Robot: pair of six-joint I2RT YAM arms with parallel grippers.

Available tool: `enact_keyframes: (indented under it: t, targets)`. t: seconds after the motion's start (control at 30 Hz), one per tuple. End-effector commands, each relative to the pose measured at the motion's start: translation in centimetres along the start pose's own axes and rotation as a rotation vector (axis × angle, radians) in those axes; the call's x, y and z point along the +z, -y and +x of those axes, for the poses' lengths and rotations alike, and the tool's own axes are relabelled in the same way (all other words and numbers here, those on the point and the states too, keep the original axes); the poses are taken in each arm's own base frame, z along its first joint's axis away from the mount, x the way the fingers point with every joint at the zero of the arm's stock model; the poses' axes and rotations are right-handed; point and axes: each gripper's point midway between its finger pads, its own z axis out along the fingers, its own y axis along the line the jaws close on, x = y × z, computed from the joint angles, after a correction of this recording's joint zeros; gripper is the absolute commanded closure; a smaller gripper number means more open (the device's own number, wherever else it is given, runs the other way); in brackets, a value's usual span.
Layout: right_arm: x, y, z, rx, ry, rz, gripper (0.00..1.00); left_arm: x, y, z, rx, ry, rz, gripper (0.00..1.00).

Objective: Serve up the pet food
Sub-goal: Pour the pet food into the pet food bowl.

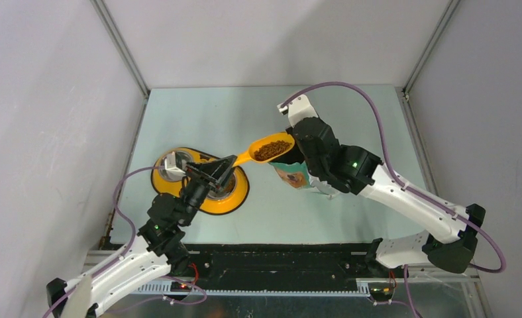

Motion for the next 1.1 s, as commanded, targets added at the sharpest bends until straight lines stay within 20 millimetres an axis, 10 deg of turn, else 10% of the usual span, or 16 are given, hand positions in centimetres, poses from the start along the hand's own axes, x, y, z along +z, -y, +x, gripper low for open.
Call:
enact_keyframes:
  t: [0.0, 0.47, 1.07]
  targets:
    - [-3.4, 6.4, -6.2, 0.357, 0.214, 0.129, 1.0, 0.1, 1.5, -1.0, -0.047, 0.044, 0.065, 1.0]
    - [-4.2, 7.7, -4.6, 0.415, 0.197, 0.166, 1.0, -2.1, 3.0, -3.9, -0.001, 0.163, 0.072, 1.0]
    - [-3.4, 8.1, -3.7, 0.392, 0.17, 0.201, 1.0, -10.6, -5.6, -11.0, 0.119, 0.457, -0.321, 1.0]
